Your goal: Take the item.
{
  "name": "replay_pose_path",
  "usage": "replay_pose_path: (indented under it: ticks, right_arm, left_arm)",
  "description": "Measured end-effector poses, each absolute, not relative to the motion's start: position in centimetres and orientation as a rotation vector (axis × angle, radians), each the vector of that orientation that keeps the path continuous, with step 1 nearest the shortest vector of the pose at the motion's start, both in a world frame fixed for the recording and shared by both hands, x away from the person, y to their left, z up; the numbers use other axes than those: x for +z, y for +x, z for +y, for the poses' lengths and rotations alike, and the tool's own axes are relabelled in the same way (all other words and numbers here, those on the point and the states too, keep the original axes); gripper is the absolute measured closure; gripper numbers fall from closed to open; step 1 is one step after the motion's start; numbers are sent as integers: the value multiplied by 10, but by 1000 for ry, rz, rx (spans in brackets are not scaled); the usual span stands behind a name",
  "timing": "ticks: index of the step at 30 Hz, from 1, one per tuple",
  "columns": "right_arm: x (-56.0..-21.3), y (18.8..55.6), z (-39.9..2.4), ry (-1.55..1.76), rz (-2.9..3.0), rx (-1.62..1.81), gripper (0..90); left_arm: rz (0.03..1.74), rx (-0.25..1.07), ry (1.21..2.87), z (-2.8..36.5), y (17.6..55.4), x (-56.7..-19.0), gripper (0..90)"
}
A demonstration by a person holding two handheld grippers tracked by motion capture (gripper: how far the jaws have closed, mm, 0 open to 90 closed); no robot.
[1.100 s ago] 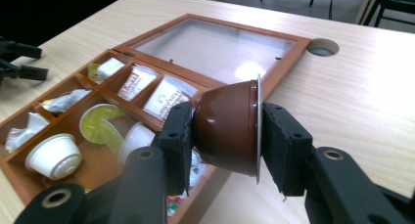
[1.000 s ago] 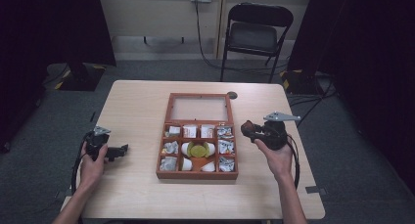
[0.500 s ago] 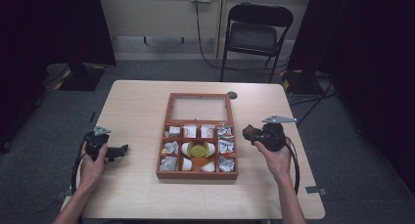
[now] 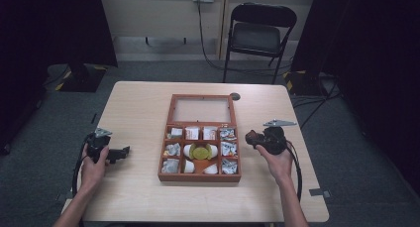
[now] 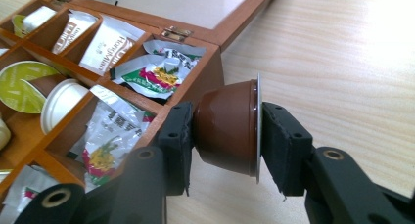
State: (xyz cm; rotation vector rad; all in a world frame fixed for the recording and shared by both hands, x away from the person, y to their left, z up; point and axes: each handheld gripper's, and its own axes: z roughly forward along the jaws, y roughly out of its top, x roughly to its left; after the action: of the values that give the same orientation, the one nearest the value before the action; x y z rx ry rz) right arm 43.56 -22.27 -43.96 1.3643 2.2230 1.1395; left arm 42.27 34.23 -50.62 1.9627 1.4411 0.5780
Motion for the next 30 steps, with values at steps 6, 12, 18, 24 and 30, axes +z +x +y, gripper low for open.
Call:
replay_pose_path:
  ticks: [6,12,18,24,30]
  right_arm:
    - [-445,438,-224,1381,2222,1129,569]
    - [-451,440,-226,1397,2229,1110,568]
    - [-455,442,-227,1411,2229,1097,568]
    - [-461,444,-229,1427,2234,1074,567]
    - [-466,446,-229,1437,2244,1038,566]
  left_arm:
    - [1441,578,1963,342,423,-506,0]
    - [1441,578,1963,342,423,-506,0]
    - [1441,578,1963,342,423,-506,0]
    - [1441,578,1963,342,423,-506,0]
    - [1441,578,1963,342,423,-506,0]
